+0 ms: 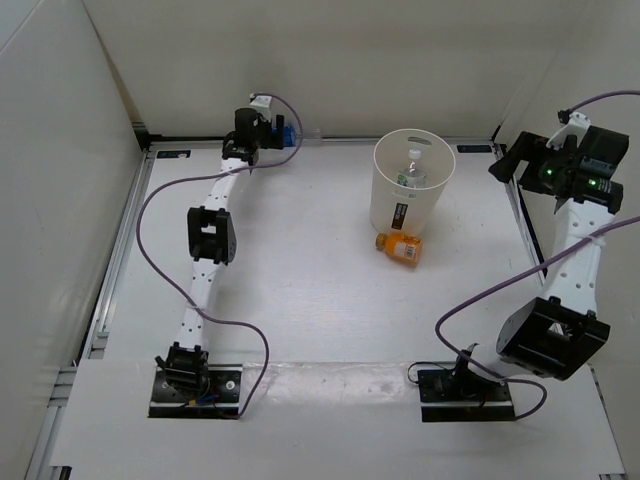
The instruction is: Put the plastic bottles in the bin
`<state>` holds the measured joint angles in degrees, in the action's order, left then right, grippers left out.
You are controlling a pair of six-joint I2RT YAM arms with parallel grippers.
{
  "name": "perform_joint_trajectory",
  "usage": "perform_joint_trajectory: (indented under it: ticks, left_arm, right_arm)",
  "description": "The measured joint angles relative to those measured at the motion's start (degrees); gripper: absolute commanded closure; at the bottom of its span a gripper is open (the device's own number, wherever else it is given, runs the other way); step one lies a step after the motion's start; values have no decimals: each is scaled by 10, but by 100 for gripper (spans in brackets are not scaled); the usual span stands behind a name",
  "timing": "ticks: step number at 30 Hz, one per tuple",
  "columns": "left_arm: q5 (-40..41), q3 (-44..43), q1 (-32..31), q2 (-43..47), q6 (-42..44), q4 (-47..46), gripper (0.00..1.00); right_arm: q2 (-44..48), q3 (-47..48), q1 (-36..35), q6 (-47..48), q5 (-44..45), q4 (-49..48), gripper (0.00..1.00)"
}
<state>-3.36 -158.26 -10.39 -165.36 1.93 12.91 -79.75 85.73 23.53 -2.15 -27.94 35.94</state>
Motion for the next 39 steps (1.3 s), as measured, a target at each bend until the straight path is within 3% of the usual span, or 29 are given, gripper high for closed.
perform_joint_trajectory:
  ticks: [8, 10, 11, 13, 14, 20, 25, 30, 36, 39]
  left_arm:
    - [-37, 13, 30, -1, 0, -6, 11]
    - [-38, 35, 27, 6, -10, -6, 32]
    - [-36, 54, 25, 12, -21, -11, 35]
    - [-20, 122, 24, 42, -53, -14, 18]
    - [-10, 156, 23, 56, -73, -20, 0]
    - [27, 338, 30, 185, -184, -31, 0]
    - [34, 440, 42, 340, -176, -38, 0]
    - [44, 475, 50, 506, -152, 65, 0]
    - [47, 715, 74, 726, -143, 97, 0]
    - [50, 814, 91, 778, -150, 91, 0]
  right_arm:
    - [-51, 70, -48, 37, 27, 17, 10]
    - [-58, 78, -66, 46, 39, 19, 10]
    - [-61, 79, -75, 49, 45, 18, 10]
    - [-64, 79, -92, 55, 63, 19, 10]
    - [-65, 79, -100, 56, 74, 17, 10]
    - [-90, 77, -130, 60, 126, -11, 10]
    - [-131, 70, -109, 15, 115, -46, 10]
    - [-167, 80, -98, -15, 144, -48, 10]
    - [-169, 82, -99, -22, 163, -40, 10]
    - [-165, 88, -113, -21, 212, -2, 10]
